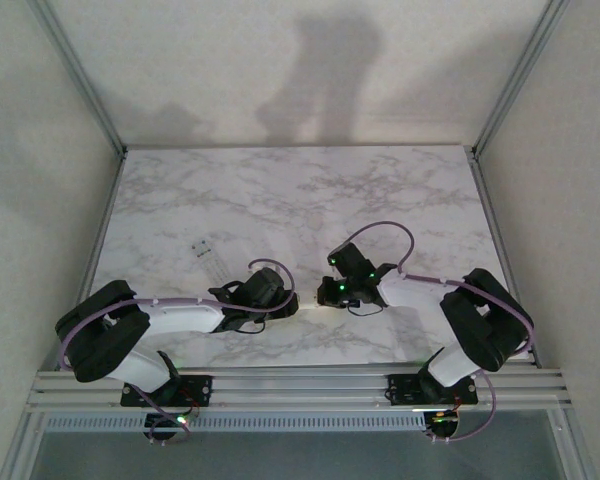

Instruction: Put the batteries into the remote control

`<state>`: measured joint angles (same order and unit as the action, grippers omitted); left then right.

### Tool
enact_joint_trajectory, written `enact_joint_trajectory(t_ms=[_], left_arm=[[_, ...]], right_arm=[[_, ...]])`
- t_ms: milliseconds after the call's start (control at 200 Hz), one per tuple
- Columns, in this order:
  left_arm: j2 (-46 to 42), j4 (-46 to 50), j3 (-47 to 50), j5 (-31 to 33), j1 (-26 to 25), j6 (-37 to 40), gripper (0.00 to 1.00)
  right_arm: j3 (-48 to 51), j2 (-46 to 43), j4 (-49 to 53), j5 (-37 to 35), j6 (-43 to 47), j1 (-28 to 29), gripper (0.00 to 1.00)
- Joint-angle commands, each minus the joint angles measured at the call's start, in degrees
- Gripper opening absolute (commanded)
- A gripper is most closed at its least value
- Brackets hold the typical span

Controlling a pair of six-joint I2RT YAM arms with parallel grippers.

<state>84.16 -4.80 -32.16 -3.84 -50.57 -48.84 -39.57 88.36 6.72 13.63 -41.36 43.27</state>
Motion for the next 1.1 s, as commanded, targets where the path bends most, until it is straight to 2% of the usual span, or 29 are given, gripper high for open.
enact_joint_trajectory(t_ms=[0,265,446,546,601,691,771,921,1096], left_arm=[[-0.16,-0.57,-0.18,0.66,-0.67,0.76,0.54],[-0.37,-0.13,-0.18,1.26,-0.64,0.76,0.54],[-1.25,0.81,-0.38,1.63,-0.66,0.80,0.54],[-3.36,2.25,-0.39,2.80,-0.63,0.93,0.55],[-4.98,3.51,-0.44,3.75,-0.67,0.94,0.58],[-8.59,6.43,-0.88,5.73,-0.64,1.15,0.67],[-12.77,9.96,-1.65,8.08,-0.63,2.11,0.68],[-22.14,16.99,-4.25,11.41,-0.64,8.15,0.69],[-31.94,25.06,-10.11,13.18,-0.59,22.55,0.71]], right_arm=[[-0.13,3.37,-3.49,-0.87,0.25,0.42,0.07],[-1.03,-7.90,4.33,-5.33,0.71,0.37,0.21],[-2.99,-14.25,10.83,-8.39,2.82,-0.02,0.23],[-4.85,-18.38,16.05,-14.09,2.82,-0.18,0.24],[-6.05,-19.64,19.97,-17.61,0.59,-3.63,0.25],[-7.62,-18.99,26.29,-19.20,-3.56,-9.41,0.25],[-6.74,-18.35,25.98,-17.92,-5.82,-12.55,0.25],[-5.75,-14.83,23.05,-15.13,-9.62,-13.57,0.25],[-5.43,-8.91,18.14,-11.30,-11.06,-13.58,0.24]])
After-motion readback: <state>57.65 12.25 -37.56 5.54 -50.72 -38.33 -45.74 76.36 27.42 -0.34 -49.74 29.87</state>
